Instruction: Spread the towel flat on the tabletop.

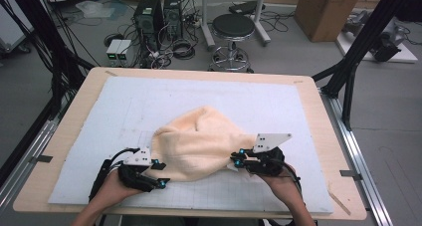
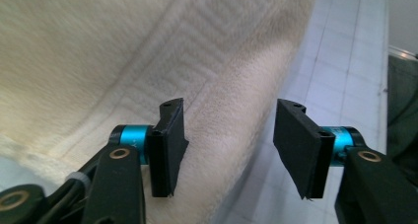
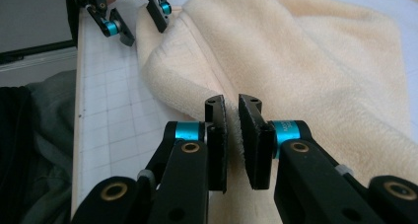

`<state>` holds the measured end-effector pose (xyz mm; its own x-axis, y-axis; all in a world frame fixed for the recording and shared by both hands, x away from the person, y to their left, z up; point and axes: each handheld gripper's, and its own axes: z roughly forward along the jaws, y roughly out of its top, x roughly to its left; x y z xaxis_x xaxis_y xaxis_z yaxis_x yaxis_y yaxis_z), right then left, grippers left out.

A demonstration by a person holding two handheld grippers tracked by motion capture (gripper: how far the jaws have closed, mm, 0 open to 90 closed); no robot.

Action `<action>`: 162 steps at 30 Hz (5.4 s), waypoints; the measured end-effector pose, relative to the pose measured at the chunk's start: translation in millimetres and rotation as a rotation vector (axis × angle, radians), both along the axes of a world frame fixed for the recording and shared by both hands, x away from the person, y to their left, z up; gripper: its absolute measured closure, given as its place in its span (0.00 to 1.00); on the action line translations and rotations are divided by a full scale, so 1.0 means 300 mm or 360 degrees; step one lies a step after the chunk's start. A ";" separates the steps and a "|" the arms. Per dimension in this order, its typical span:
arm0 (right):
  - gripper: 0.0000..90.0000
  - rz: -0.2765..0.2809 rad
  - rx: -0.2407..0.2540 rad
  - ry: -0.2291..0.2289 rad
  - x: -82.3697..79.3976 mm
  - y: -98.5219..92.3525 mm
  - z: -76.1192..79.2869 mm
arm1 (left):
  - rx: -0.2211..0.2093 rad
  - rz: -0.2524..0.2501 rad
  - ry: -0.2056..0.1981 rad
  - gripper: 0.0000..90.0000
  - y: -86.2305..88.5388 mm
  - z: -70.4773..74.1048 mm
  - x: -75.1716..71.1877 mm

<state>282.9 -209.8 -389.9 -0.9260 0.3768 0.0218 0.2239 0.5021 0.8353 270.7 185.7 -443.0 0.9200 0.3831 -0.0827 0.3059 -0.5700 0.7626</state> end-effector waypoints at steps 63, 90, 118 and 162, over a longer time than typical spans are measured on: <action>0.85 0.0102 -0.0074 0.0096 -0.023 0.014 -0.010 | -0.0212 0.0323 -0.0164 0.93 0.106 0.145 0.008; 0.55 -0.0186 -0.0037 0.0096 0.140 0.002 0.008 | -0.0227 0.0392 -0.0283 0.56 0.034 0.156 0.121; 0.93 -0.0214 -0.0023 0.0062 0.235 -0.067 0.176 | -0.0401 0.0610 -0.0119 1.00 0.105 0.223 0.271; 0.92 -0.0225 0.0076 0.0155 0.246 -0.065 0.133 | -0.0324 0.0593 -0.0019 0.94 0.086 0.224 0.371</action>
<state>356.8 -229.4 -350.1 -0.8566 0.4995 0.1297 0.3703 0.4199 0.8286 382.1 211.5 -375.7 0.7231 0.6666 -0.1811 0.4528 -0.2595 0.8530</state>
